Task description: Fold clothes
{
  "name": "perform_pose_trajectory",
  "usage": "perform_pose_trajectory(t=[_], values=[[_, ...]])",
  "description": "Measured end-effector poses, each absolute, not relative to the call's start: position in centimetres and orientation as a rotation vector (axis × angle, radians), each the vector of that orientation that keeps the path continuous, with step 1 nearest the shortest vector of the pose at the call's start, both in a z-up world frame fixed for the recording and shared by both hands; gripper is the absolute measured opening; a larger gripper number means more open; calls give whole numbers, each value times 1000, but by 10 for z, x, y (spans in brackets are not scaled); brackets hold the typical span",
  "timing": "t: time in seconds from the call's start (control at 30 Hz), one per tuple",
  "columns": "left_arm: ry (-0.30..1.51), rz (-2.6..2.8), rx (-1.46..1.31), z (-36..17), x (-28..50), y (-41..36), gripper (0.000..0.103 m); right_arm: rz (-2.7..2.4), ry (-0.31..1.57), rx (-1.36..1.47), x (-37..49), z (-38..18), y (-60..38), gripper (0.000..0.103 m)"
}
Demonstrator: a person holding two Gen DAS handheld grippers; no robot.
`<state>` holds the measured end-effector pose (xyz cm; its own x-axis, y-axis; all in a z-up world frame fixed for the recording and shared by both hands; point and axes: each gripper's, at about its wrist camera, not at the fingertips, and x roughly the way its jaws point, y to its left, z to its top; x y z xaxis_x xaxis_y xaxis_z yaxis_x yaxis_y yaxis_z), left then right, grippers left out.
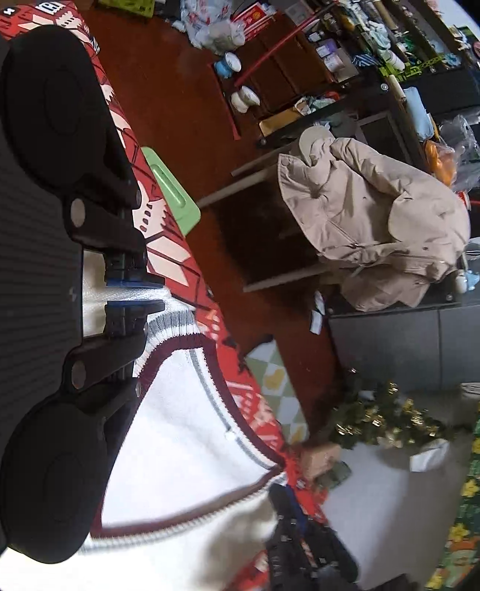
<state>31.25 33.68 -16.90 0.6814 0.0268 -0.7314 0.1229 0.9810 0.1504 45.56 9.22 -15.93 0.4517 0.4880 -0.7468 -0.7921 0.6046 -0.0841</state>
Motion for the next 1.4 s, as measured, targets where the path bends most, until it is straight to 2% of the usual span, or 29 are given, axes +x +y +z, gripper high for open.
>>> perform_pose_trajectory(t=[0.13, 0.2, 0.27, 0.37, 0.4, 0.43, 0.47, 0.5, 0.53, 0.57, 0.67, 0.77, 1.0, 1.2, 1.4], values=[[805, -23, 173, -183, 316, 339, 11, 791, 770, -473, 462, -178, 104, 5], [779, 14, 143, -182, 316, 345, 29, 772, 776, -441, 465, -184, 105, 7], [759, 43, 90, -177, 314, 353, 33, 749, 793, -385, 470, -185, 102, 11], [706, 53, 1, -162, 309, 365, 33, 754, 773, -355, 472, -173, 99, 19], [701, 34, -32, -157, 308, 367, 29, 761, 766, -345, 472, -168, 98, 19], [712, 0, -60, -154, 307, 365, 25, 777, 761, -335, 468, -163, 98, 19], [723, -35, -88, -151, 305, 363, 12, 796, 762, -327, 463, -159, 100, 20], [736, -69, -112, -150, 304, 359, 7, 814, 764, -320, 457, -155, 102, 17], [758, -101, -111, -151, 304, 349, 7, 835, 772, -317, 451, -153, 105, 8], [778, -122, -103, -155, 304, 339, 7, 859, 796, -327, 442, -155, 112, 4], [822, -153, -86, -169, 312, 311, 7, 893, 849, -351, 424, -172, 134, 4], [825, -127, -64, -185, 323, 296, 7, 862, 821, -358, 419, -187, 149, 4], [795, -74, -119, -187, 355, 298, 7, 823, 796, -303, 441, -190, 166, 4], [752, -114, -242, -171, 333, 308, 7, 808, 800, -221, 441, -178, 151, 8], [812, -96, -152, -181, 323, 301, 6, 792, 826, -286, 436, -187, 133, 6]])
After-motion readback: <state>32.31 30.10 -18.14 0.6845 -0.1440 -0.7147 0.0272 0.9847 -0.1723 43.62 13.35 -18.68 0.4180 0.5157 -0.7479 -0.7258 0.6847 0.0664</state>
